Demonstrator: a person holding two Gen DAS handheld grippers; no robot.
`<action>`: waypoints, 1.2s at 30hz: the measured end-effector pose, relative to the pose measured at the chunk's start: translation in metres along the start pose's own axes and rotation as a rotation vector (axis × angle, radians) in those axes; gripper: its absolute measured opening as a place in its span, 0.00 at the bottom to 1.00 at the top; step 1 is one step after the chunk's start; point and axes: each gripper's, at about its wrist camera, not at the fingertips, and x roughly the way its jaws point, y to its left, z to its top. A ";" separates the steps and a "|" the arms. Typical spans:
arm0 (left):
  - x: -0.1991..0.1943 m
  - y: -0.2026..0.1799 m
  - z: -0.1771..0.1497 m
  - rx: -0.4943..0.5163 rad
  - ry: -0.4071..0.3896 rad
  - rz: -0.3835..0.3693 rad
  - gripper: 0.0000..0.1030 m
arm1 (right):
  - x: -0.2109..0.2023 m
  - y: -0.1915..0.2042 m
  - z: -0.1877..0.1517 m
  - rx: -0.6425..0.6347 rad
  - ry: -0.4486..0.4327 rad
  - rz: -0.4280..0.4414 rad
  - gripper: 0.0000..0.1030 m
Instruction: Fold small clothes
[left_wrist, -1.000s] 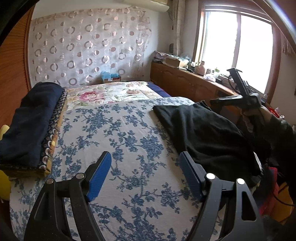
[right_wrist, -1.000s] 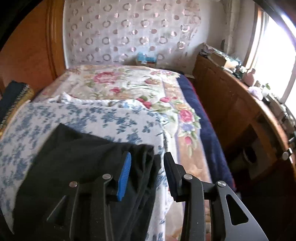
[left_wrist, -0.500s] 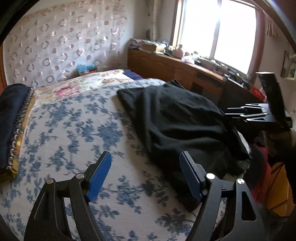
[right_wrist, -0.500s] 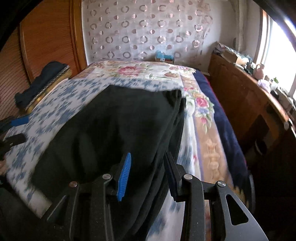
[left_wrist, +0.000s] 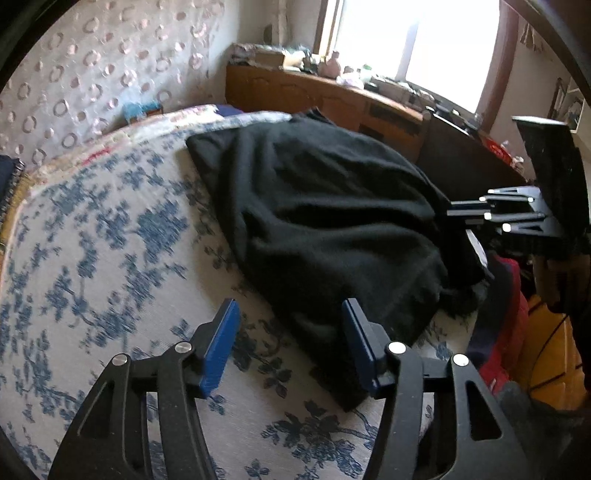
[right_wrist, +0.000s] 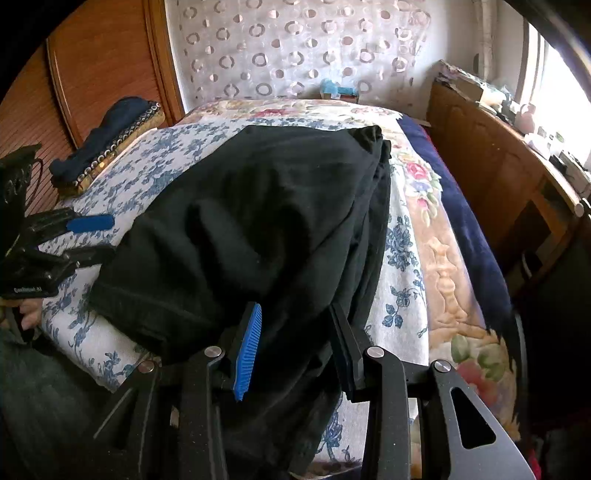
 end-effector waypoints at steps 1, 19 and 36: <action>0.001 -0.002 -0.001 0.001 0.007 -0.005 0.57 | -0.006 0.005 -0.006 -0.006 -0.001 0.010 0.17; -0.011 -0.016 -0.015 0.008 0.032 -0.102 0.05 | -0.010 -0.004 -0.015 -0.024 0.026 -0.097 0.04; -0.030 0.008 -0.020 -0.030 -0.009 -0.057 0.03 | -0.019 0.001 -0.019 0.027 -0.035 -0.111 0.51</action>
